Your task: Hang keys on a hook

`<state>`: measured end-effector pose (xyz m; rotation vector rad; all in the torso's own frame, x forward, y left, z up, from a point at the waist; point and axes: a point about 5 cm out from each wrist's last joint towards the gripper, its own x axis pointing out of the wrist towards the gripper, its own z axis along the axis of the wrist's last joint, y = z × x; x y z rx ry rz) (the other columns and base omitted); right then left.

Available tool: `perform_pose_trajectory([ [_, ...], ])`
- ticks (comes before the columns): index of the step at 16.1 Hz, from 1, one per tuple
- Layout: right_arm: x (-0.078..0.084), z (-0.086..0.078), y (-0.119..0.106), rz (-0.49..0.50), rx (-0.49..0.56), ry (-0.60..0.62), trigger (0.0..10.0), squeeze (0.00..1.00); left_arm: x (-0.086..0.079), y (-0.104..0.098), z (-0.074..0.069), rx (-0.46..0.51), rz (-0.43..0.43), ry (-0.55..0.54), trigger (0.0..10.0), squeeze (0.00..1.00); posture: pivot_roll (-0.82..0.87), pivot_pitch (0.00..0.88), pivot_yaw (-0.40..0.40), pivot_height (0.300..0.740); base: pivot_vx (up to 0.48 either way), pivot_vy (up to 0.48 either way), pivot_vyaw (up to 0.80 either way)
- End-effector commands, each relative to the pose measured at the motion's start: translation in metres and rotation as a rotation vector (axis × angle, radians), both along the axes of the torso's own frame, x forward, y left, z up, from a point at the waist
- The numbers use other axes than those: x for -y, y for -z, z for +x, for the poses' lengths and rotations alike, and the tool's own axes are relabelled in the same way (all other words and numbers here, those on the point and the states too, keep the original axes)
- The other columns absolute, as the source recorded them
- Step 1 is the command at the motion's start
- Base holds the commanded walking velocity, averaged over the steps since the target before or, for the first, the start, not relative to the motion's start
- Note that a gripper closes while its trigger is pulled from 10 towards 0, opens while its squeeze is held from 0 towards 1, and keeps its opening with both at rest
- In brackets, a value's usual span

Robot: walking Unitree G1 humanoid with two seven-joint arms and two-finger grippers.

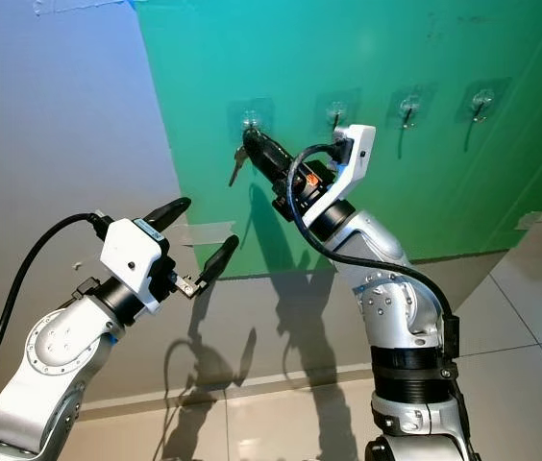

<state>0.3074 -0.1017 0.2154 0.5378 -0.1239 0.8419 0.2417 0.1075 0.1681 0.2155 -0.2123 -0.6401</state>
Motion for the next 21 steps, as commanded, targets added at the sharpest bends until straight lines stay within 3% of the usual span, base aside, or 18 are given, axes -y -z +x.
perform_pose_trajectory([
  [1, -0.001, -0.004, -0.005, 0.005, 0.023, -0.023, 10.0, 0.00, 0.002, -0.004, -0.001, 0.013, 0.000, 0.018, 10.0, 0.00, -0.03, 0.000, 0.035, 0.740, 0.000, 0.000, 0.00],
  [8, -0.006, 0.010, 0.011, -0.049, -0.063, 0.026, 10.0, 0.00, 0.003, -0.004, 0.000, 0.015, 0.001, 0.015, 10.0, 0.00, -0.02, 0.000, 0.030, 0.740, 0.000, 0.000, 0.00],
  [12, -0.002, 0.017, 0.011, -0.019, -0.082, 0.087, 10.0, 0.00, 0.002, -0.004, -0.001, 0.015, 0.002, 0.011, 10.0, 0.00, -0.02, 0.000, 0.027, 0.740, 0.000, 0.000, 0.00],
  [21, -0.003, 0.006, 0.006, 0.004, -0.037, -0.009, 10.0, 0.00, 0.003, -0.005, 0.001, 0.016, 0.003, 0.023, 10.0, 0.00, -0.02, 0.000, 0.038, 0.740, 0.000, 0.000, 0.00],
])
